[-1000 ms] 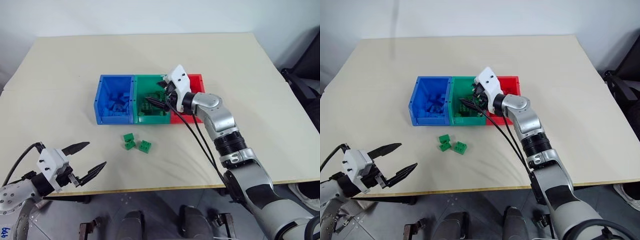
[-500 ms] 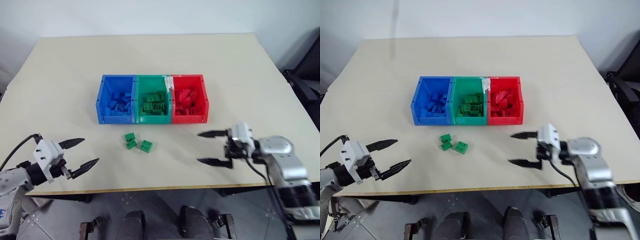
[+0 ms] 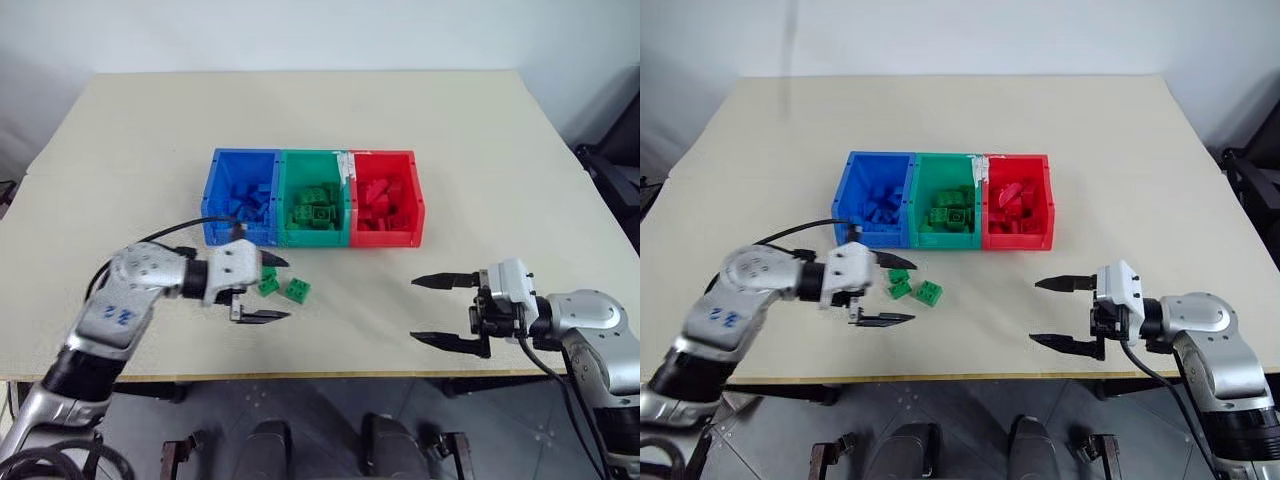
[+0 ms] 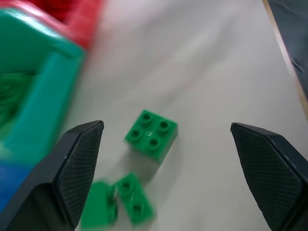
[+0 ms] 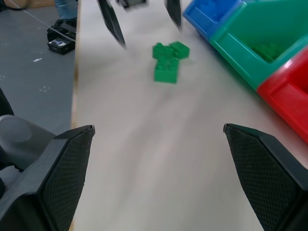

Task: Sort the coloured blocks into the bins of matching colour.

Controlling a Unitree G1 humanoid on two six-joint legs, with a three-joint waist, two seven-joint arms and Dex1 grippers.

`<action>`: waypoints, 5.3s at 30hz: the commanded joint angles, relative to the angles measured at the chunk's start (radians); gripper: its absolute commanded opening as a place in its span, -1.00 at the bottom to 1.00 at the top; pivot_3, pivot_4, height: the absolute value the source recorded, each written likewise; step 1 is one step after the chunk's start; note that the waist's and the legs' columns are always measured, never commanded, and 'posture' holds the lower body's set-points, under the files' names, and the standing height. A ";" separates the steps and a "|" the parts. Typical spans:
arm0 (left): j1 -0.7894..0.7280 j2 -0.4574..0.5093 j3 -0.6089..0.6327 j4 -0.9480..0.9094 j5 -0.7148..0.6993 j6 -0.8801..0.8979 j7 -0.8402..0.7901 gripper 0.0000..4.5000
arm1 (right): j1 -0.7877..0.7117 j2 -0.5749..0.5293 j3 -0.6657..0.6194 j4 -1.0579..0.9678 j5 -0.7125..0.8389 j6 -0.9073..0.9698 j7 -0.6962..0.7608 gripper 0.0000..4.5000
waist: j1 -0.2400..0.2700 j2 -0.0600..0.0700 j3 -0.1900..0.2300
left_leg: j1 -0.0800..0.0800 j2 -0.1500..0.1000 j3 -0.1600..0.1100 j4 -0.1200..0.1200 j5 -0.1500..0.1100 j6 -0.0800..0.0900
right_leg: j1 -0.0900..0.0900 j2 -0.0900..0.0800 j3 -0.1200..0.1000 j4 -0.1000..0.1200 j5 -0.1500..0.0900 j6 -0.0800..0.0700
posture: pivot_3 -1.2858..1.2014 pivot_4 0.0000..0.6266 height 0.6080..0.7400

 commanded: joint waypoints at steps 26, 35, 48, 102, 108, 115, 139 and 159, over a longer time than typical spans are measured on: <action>-0.421 -0.338 0.108 0.514 0.087 -0.129 0.267 -0.35 | 0.127 0.191 -0.217 -0.196 0.097 -0.003 -0.402 1.00 | 0.018 -0.002 0.001 | -0.002 -0.001 -0.001 0.006 -0.001 0.001 | 0.002 0.000 0.000 0.001 0.002 0.002 | 0.03 -0.52 1.00; -0.489 -0.370 0.130 0.676 0.079 -0.149 0.273 0.50 | 0.103 0.155 -0.167 -0.191 0.081 -0.007 -0.371 1.00 | 0.013 -0.002 0.001 | -0.002 -0.001 -0.001 0.005 -0.001 0.002 | 0.001 0.000 0.000 -0.001 0.002 0.002 | 0.03 -0.52 1.00; 0.248 -0.043 0.590 0.068 -0.213 -0.144 0.148 0.99 | -0.142 0.099 0.064 0.025 0.027 -0.025 -0.078 1.00 | -0.025 -0.002 0.001 | -0.001 0.001 -0.001 0.004 -0.001 0.002 | 0.001 0.000 0.000 -0.001 0.002 0.002 | 0.03 -0.52 1.00; -0.422 -0.369 0.064 0.500 0.077 -0.040 0.374 -0.78 | 0.279 0.206 -0.264 -0.238 0.021 -0.075 -0.473 1.00 | 0.035 -0.001 0.001 | -0.001 0.002 0.002 0.008 -0.003 0.002 | 0.002 0.002 0.000 -0.002 0.005 0.001 | 0.03 -0.52 1.00; -0.481 -0.394 0.075 0.657 0.106 -0.117 0.362 -0.12 | 0.272 0.190 -0.241 -0.275 0.029 -0.063 -0.487 1.00 | 0.011 -0.002 0.001 | -0.001 0.002 0.003 0.006 -0.003 0.002 | 0.001 0.002 0.000 -0.003 0.005 0.001 | 0.03 -0.52 1.00; -0.277 -0.278 0.182 0.417 0.022 -0.136 0.288 0.55 | 0.173 0.141 -0.172 -0.235 0.052 -0.025 -0.414 1.00 | 0.006 -0.001 0.001 | -0.001 0.003 0.003 0.006 -0.003 0.002 | 0.001 0.002 0.000 -0.003 0.005 0.001 | 0.03 -0.52 1.00; 0.342 -0.017 0.405 -0.059 -0.094 0.004 0.246 0.99 | -0.190 0.062 0.084 0.119 -0.031 -0.064 -0.035 1.00 | 0.013 -0.002 0.001 | -0.001 0.006 0.003 0.007 -0.005 0.002 | 0.002 0.003 -0.002 -0.001 0.004 -0.001 | 0.03 -0.52 1.00; -0.020 -0.094 0.077 0.269 0.079 0.050 0.162 -0.26 | 0.040 0.049 -0.017 -0.112 -0.008 -0.010 -0.198 1.00 | 0.015 -0.001 0.001 | 0.000 0.006 0.005 0.008 -0.005 0.002 | 0.001 0.004 -0.001 -0.001 0.005 -0.001 | 0.03 -0.52 1.00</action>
